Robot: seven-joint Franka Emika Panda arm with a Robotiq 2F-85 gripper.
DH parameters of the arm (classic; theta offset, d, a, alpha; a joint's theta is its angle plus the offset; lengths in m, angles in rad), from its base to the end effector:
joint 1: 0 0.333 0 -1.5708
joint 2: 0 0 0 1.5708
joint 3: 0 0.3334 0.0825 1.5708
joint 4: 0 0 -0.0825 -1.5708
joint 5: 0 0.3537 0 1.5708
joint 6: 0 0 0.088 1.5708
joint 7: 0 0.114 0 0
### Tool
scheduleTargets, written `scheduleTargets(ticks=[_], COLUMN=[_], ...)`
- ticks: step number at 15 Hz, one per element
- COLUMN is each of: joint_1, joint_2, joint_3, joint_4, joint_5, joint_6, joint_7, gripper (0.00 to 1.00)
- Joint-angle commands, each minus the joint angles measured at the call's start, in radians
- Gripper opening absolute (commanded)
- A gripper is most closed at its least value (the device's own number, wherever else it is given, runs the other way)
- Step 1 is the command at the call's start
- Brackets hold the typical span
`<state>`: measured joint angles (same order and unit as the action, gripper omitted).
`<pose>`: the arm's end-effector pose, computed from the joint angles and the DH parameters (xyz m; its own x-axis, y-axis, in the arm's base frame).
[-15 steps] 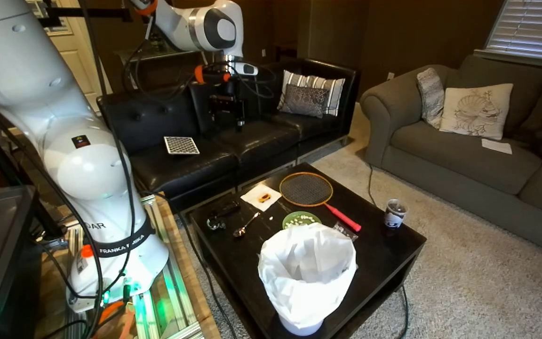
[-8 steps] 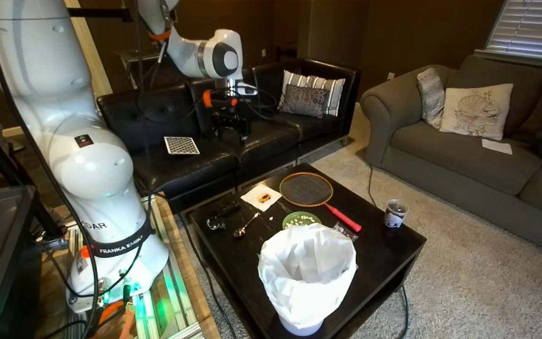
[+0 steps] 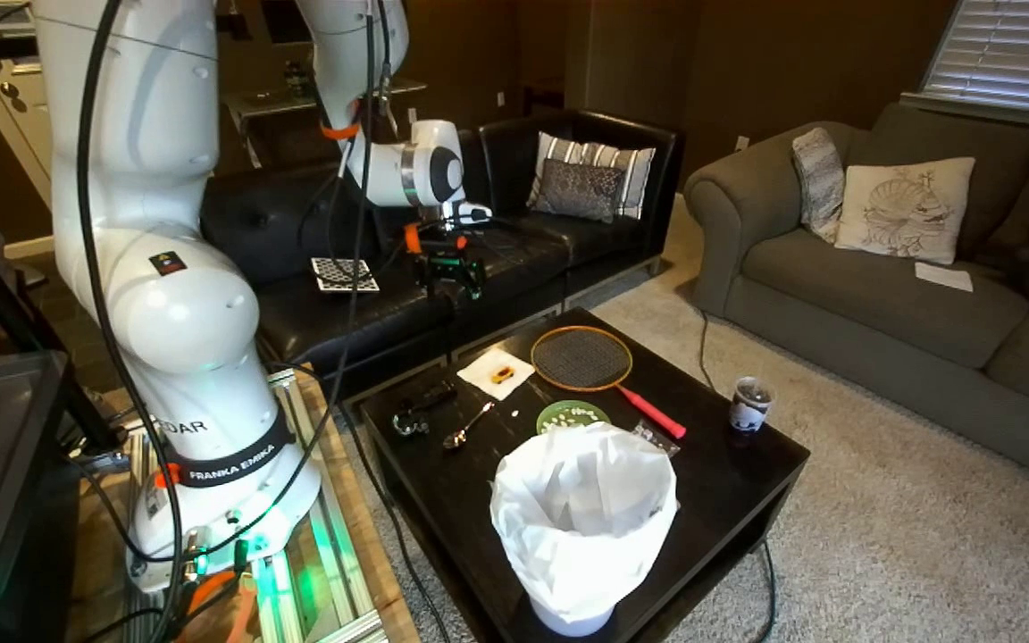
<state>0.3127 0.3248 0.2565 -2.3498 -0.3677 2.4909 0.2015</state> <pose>0.4062 0.2637 0.2210 0.7784 0.6090 -0.1522 0.6263 -0.7700 0.1218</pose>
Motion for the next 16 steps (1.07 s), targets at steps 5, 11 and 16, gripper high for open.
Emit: scheduleTargets(ticks=[5,11,16], joint_1=[0.027,0.107,0.151], joint_2=[0.044,0.271,0.475], joint_3=[-0.026,-0.116,-0.17], joint_4=[0.035,0.184,0.341], joint_5=[0.011,-0.059,-0.018], joint_6=[0.015,0.106,0.181], joint_7=[-0.016,0.015,-0.012], gripper=[1.0,1.0,1.0])
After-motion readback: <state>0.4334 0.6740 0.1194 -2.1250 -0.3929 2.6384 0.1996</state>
